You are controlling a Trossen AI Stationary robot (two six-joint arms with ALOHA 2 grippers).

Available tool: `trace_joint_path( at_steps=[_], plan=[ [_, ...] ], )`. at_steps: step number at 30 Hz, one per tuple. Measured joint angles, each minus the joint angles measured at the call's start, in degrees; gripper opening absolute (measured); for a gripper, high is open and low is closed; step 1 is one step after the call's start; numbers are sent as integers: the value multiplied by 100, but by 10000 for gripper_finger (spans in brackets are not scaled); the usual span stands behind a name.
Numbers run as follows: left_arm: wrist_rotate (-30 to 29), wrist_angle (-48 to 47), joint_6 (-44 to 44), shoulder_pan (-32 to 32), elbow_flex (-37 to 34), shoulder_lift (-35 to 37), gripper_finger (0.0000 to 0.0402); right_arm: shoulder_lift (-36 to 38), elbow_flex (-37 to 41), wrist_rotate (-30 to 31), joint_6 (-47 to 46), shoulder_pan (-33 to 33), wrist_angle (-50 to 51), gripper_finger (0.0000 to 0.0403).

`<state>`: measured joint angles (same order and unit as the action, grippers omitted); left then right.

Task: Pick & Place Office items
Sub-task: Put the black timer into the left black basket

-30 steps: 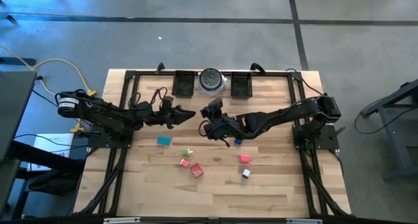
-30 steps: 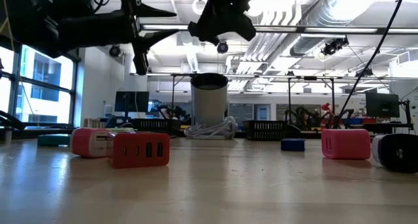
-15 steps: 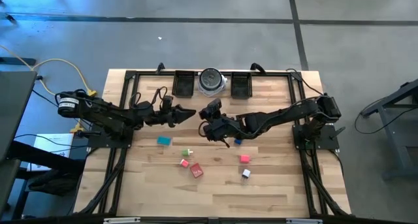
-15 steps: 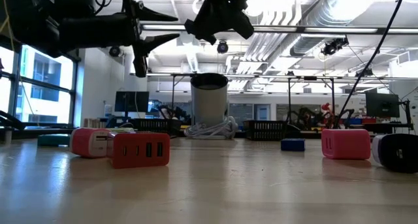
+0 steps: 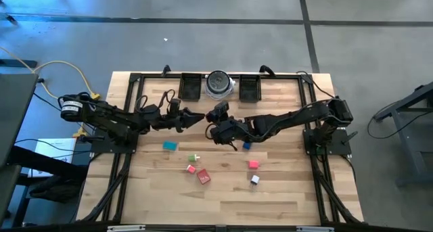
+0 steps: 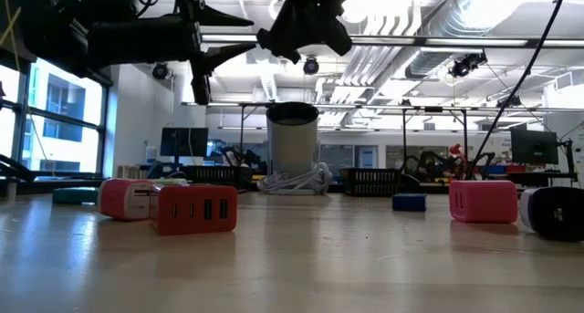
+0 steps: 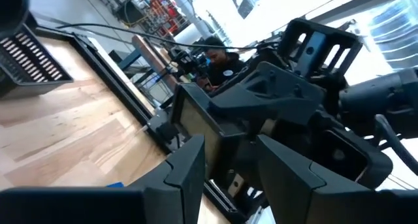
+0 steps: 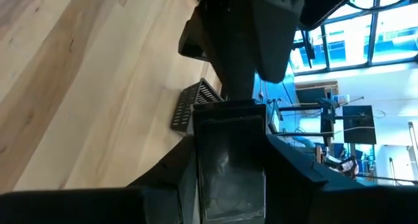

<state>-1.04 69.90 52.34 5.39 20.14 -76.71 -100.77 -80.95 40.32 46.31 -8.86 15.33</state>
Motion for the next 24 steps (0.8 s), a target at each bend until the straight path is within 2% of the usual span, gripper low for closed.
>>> trace_joint_path(
  at_steps=[14, 19, 24],
  plan=[
    [-236, -222, -250, -100, 166, -2, 134, 2, 0, -202, 43, 165, -85, 132],
    [-499, -748, -228, -177, 375, -2, 134, 4, 0, -258, 43, 262, -62, 132],
    [-514, -1219, -147, -125, 584, -5, 134, 4, 0, -286, 7, 338, 43, 132]
  ],
)
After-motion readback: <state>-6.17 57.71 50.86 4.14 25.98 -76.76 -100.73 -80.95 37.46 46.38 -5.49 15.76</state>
